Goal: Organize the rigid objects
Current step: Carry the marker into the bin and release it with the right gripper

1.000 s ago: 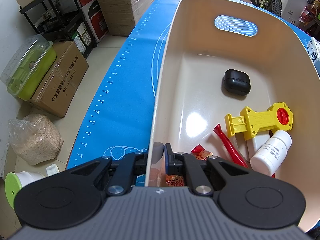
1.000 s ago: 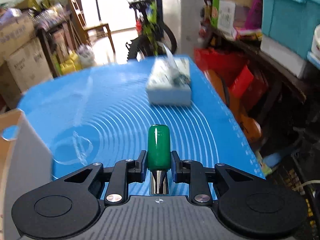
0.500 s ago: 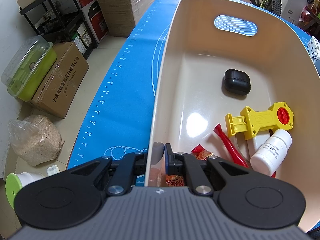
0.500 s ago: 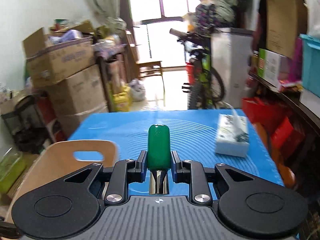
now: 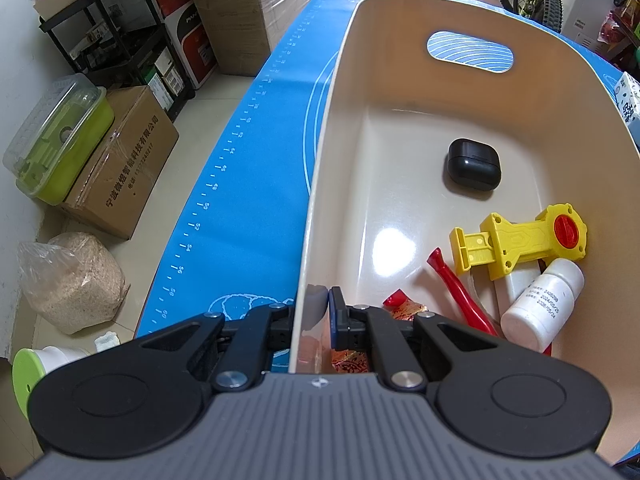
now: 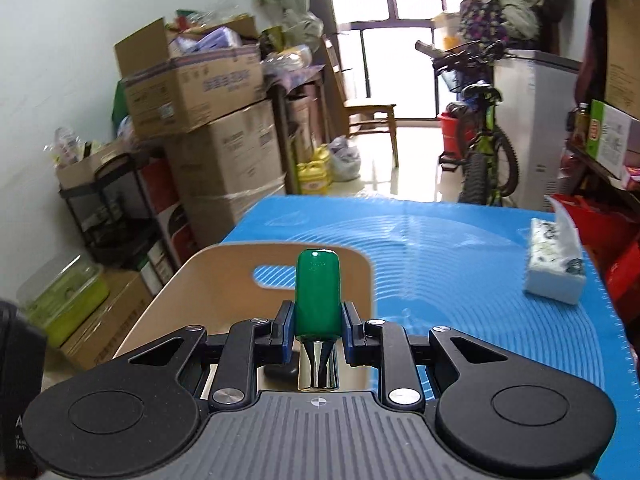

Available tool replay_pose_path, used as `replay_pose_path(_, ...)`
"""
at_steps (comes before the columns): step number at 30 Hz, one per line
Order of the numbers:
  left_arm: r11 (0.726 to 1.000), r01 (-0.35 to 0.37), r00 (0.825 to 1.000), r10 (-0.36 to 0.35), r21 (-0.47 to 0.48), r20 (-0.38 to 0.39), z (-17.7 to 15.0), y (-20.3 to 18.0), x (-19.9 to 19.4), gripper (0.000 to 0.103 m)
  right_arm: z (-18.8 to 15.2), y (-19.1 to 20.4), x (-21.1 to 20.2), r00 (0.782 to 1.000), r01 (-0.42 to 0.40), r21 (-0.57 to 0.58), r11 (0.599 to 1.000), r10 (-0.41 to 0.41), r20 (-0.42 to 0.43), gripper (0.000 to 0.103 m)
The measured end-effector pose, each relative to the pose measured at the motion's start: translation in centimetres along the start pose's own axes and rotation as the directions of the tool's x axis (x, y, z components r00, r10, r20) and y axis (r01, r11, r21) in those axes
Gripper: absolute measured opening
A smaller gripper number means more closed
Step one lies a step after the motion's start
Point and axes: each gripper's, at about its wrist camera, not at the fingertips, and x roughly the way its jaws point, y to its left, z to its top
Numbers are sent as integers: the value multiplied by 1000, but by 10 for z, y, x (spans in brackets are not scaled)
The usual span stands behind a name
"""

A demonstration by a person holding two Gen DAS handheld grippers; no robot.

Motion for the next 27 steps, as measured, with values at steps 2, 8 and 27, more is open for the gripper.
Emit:
replay_pose_path(2,1000,0,1000,0,0,0,0,0,0,12,-4,10,3,1000,-10,-15,1000,10,-19,33)
replay_pose_path(8,1000,-1,1000,1,0,1,1,0,0,12,-14,27,20,994,-27,-56,998,21,-108,33)
replay_pose_path(27,1000,-1,1000,1,-2,5,1,0,-1,12,-34,40,45,947,-67,-92,994,35,-320,59)
